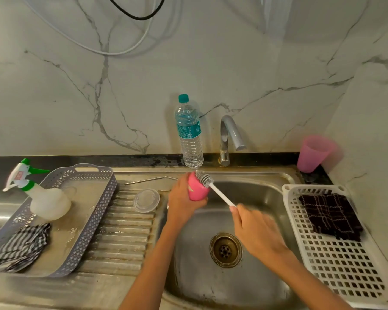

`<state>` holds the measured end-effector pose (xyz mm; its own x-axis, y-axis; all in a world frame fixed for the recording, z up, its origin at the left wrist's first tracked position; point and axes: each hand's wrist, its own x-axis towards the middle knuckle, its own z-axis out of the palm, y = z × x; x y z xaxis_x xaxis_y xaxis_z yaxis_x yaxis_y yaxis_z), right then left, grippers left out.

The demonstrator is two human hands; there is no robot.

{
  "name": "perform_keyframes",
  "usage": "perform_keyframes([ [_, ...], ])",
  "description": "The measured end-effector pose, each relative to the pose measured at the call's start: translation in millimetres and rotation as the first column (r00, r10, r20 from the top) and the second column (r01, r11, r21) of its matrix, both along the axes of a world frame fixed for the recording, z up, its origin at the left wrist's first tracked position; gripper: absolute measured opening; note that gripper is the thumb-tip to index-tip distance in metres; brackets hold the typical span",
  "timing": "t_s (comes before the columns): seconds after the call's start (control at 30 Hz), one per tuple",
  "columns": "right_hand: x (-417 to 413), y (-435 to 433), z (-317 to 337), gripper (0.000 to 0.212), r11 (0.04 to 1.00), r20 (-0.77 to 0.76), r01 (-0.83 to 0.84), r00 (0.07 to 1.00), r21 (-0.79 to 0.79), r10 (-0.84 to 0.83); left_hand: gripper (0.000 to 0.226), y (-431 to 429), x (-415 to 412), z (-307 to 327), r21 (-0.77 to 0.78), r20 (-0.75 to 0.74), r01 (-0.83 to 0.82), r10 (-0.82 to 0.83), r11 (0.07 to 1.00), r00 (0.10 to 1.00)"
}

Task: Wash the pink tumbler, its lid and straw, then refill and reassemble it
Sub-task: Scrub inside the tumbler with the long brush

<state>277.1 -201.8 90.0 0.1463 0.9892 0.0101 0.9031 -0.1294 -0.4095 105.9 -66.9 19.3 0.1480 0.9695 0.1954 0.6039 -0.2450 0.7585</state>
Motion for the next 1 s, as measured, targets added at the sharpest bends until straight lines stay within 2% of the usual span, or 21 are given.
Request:
perform_keyframes([
  [0.07,2,14,1,0.041,1.0,0.008,0.028,1.0,0.009,-0.029,0.096,-7,10,-1,0.031,-0.007,0.034,-0.034,0.999,0.999],
  [0.23,0,-2,-2,0.039,1.0,0.015,-0.008,1.0,0.008,0.008,0.094,7,1,6,0.01,-0.003,-0.056,0.056,0.998,0.998],
  [0.37,6,24,6,0.041,0.998,0.022,0.057,0.998,0.004,-0.057,0.094,-6,16,3,0.105,-0.082,0.087,-0.079,0.991,0.994],
  [0.53,4,2,-1,0.04,1.0,0.006,-0.014,1.0,-0.017,0.015,0.096,6,2,5,0.004,0.013,-0.073,0.073,0.997,0.997],
  [0.67,7,25,4,0.042,0.998,-0.022,0.057,0.998,-0.016,-0.057,0.096,-10,20,3,0.044,0.037,0.045,-0.047,0.998,0.998],
  [0.77,2,19,3,0.041,1.0,-0.006,0.018,1.0,-0.014,-0.018,0.091,-5,18,4,0.003,0.1,-0.023,0.023,1.0,0.995],
  [0.83,3,0,2,0.04,1.0,-0.002,-0.009,1.0,-0.018,0.009,0.092,2,9,4,-0.008,0.076,-0.065,0.065,0.998,0.995],
  [1.0,6,25,5,0.043,0.998,-0.006,0.058,0.998,0.001,-0.058,0.096,-14,26,2,0.031,0.052,0.04,-0.041,0.999,0.998],
])
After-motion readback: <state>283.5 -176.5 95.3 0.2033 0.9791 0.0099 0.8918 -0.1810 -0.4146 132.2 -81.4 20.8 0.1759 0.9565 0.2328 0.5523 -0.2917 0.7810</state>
